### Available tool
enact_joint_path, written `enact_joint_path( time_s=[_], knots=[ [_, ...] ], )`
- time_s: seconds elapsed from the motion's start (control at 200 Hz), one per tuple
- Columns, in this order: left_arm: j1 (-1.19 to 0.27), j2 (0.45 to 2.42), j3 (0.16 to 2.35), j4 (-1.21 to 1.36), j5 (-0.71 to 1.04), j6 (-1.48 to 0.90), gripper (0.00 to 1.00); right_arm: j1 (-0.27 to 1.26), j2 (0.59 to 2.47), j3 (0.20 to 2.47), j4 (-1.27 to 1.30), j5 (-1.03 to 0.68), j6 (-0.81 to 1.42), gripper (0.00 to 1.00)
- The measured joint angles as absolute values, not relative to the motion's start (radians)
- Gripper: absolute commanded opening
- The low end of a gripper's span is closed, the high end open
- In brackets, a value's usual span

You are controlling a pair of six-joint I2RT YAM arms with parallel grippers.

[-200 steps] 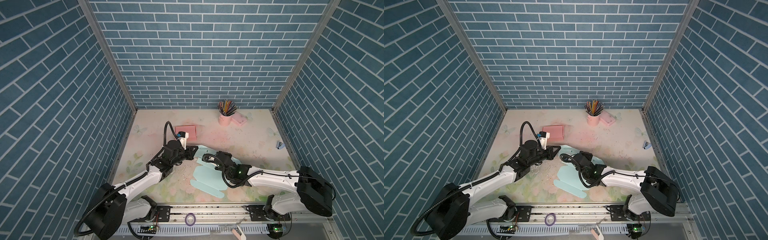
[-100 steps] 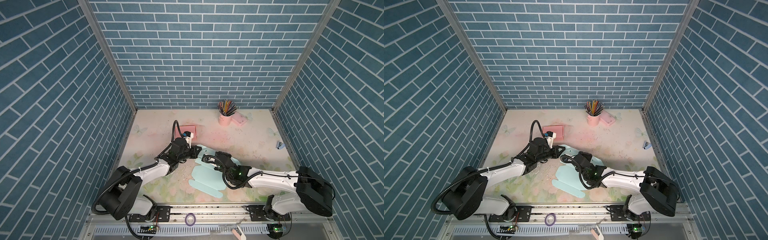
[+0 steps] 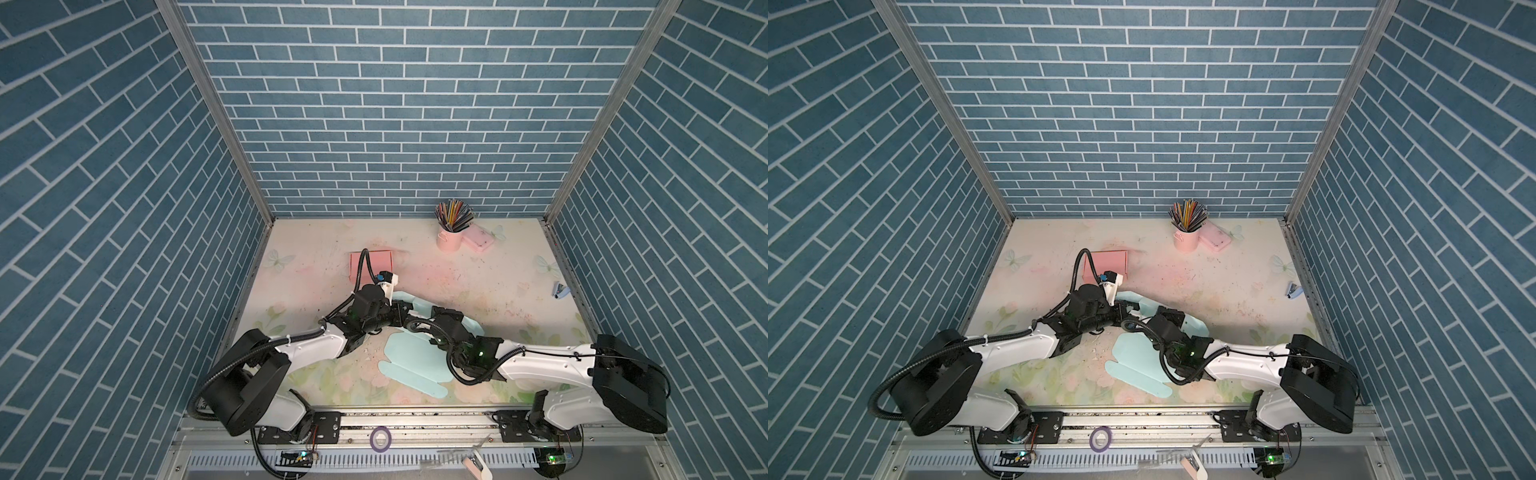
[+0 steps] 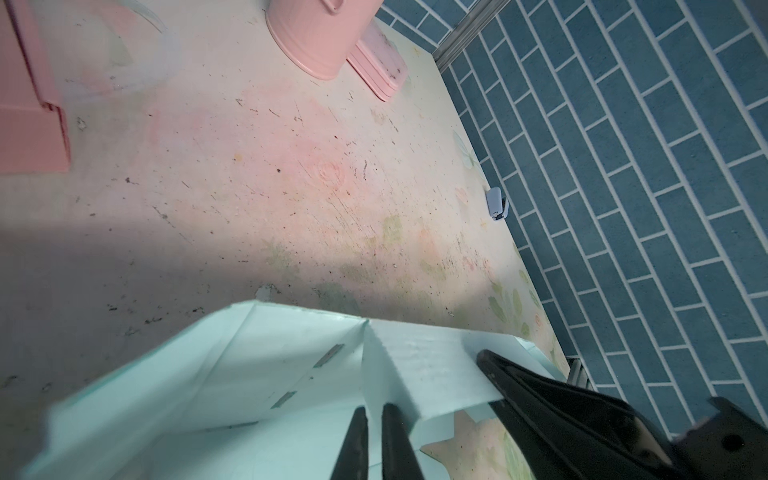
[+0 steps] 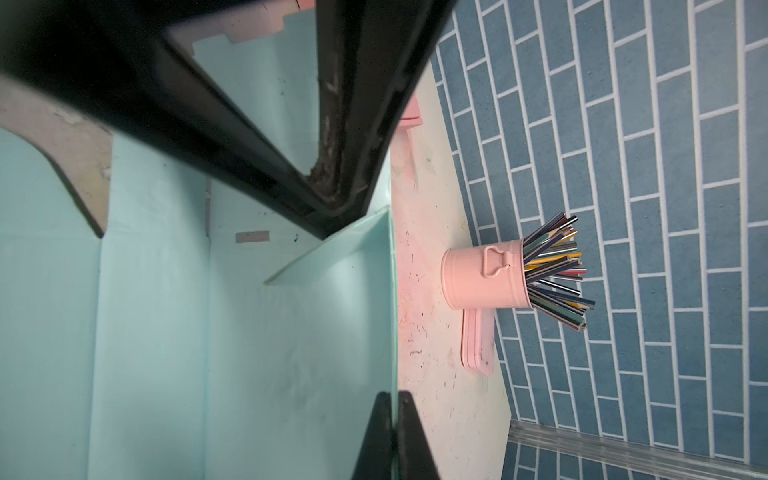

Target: Fold the paper box

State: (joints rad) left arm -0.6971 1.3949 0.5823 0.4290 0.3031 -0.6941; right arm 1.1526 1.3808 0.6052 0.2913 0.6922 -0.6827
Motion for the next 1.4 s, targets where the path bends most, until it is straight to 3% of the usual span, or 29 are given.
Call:
enact_joint_path(
  time_s=[0.155,0.605,1.01,1.4],
  knots=[
    [-0.638,1.232,0.515,0.398,0.312,-0.676,0.14,1.177,1.374,0.603,0.327,0.694,-0.705,0.00],
    [-0.276,0.847,0.304,0.199,0.404,-0.651,0.11,1.208,1.288,0.515,0.428,0.689,-0.742,0.00],
    [-0.242,1.132,0.242,0.410,0.519,-0.653,0.11,1.205,1.180,0.487,0.453,0.639,-0.738,0.00],
    [-0.347,1.331,0.224,0.694,0.534,-0.683,0.11,1.202,1.178,0.481,0.458,0.624,-0.737,0.00]
  ],
)
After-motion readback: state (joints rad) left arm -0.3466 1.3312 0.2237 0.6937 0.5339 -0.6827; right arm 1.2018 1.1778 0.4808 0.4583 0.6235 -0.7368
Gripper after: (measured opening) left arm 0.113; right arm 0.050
